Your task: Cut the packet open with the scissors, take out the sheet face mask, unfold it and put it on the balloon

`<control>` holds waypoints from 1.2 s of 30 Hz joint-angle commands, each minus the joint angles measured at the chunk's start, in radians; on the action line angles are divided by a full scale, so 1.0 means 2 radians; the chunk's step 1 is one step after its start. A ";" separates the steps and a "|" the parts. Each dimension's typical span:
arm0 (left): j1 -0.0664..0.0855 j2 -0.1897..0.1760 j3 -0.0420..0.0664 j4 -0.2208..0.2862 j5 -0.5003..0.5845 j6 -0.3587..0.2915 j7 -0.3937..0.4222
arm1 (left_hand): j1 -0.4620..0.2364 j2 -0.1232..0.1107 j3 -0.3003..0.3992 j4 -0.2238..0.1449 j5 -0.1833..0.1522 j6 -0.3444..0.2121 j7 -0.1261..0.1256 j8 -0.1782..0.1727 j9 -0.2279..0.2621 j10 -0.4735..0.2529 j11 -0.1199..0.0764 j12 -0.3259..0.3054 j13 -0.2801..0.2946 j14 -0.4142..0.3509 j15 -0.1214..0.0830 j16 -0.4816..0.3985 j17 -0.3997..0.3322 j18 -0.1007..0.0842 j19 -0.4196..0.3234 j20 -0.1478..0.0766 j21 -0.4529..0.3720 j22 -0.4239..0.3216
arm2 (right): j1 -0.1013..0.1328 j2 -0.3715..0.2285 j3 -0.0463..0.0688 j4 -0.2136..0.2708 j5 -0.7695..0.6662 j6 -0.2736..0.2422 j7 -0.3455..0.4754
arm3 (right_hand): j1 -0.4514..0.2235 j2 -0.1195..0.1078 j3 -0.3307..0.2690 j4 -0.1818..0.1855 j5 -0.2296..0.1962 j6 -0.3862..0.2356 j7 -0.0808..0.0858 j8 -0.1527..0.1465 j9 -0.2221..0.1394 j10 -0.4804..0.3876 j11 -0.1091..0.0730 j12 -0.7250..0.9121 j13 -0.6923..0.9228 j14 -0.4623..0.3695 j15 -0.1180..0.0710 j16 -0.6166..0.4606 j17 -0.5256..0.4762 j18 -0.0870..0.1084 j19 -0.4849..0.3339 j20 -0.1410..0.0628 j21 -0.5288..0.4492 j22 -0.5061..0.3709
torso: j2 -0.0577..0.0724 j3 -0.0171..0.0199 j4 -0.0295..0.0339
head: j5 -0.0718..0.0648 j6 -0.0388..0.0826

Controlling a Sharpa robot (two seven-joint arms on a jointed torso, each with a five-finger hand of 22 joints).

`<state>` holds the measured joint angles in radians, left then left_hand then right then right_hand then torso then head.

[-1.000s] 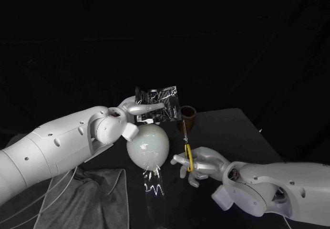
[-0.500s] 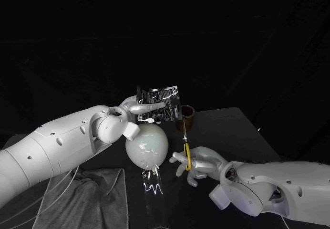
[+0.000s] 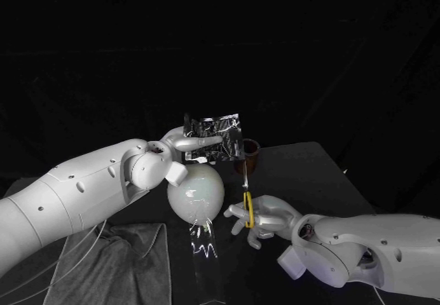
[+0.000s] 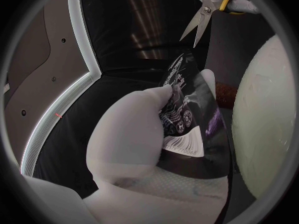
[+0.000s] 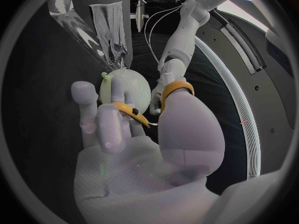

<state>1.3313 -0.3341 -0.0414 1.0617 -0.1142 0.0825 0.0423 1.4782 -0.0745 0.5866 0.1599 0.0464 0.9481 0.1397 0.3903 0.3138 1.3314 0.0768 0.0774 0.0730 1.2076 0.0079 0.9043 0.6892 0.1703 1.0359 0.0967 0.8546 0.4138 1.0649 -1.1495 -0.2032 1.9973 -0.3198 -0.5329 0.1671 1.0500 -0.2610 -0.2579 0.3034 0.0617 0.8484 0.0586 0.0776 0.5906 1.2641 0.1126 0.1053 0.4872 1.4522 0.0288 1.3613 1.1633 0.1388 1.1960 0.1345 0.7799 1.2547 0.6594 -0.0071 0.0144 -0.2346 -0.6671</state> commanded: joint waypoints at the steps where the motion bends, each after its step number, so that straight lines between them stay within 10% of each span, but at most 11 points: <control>1: 0.001 0.001 0.001 0.003 0.003 0.013 -0.002 | -0.001 0.006 0.004 -0.001 0.001 -0.001 0.003 0.003 0.050 0.001 -0.002 -0.003 0.001 -0.001 -0.002 0.003 0.001 0.006 -0.004 -0.001 0.004 0.001 | 0.000 0.001 0.000 0.002 -0.014 0.008 -0.001 | 0.000 0.000 0.001 0.000 0.001 -0.085 0.073 0.004 -0.001 -0.001 0.001 -0.003 -0.002 0.000 0.003 -0.001 0.002 0.004 -0.002 0.000 0.000 0.001 | 0.000 0.0004 0.0005 | 0.000 0.000; 36: 0.001 -0.008 0.001 0.027 -0.022 0.039 -0.017 | -0.006 0.005 0.009 -0.005 0.001 -0.002 0.003 0.003 0.053 0.001 -0.002 -0.002 0.001 0.003 -0.002 0.014 0.006 0.006 -0.006 -0.001 0.017 0.010 | 0.006 -0.003 0.004 0.007 -0.029 0.003 -0.006 | 0.003 0.022 0.019 -0.001 -0.003 -0.079 0.072 0.020 -0.004 0.010 0.001 -0.013 -0.018 0.003 0.003 0.009 0.013 0.003 0.002 0.002 0.014 0.008 | 0.000 0.0003 -0.0004 | -0.005 0.004</control>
<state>1.3316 -0.3490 -0.0412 1.1119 -0.1491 0.1430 0.0045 1.4719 -0.0702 0.5963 0.1499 0.0449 0.9443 0.1363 0.3932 0.3177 1.3308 0.0772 0.0774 0.0736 1.2116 0.0076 0.9281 0.6999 0.1706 1.0323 0.0934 0.8819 0.4324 1.0770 -1.1540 -0.1969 2.0088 -0.3625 -0.5328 0.1523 1.0576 -0.2230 -0.2244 0.3006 0.0617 0.8400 0.0591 0.1147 0.5833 1.2776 0.1143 0.0838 0.4518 1.4557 0.0323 1.3740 1.1882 0.1307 1.1961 0.1345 0.8035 1.2702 0.6583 -0.0066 0.0144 -0.2435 -0.6600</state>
